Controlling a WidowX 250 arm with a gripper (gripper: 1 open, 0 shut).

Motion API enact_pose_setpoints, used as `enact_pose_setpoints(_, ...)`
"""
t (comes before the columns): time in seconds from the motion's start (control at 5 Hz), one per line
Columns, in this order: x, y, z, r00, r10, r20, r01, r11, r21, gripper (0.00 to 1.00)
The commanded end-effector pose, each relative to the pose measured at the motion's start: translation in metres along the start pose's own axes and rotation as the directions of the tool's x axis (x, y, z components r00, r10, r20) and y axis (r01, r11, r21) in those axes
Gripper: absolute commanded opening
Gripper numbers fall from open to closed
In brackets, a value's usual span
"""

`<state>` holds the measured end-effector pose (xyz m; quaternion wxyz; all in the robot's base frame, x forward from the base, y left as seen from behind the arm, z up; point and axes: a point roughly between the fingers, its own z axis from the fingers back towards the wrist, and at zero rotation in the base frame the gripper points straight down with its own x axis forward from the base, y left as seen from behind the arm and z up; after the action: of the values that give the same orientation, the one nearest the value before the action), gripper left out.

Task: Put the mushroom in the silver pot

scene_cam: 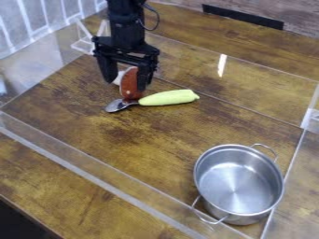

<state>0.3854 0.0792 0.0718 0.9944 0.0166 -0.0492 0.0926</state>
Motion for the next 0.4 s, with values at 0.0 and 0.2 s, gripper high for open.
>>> enact_pose_setpoints(0.0,0.0102,0.0099,0.0193,0.998,0.019,0.065,-0.019,1.0,-0.002,1.0)
enact_pose_setpoints(0.2,0.0105,0.008,0.0211,0.997,0.015,0.07,-0.014,1.0,-0.009,1.0)
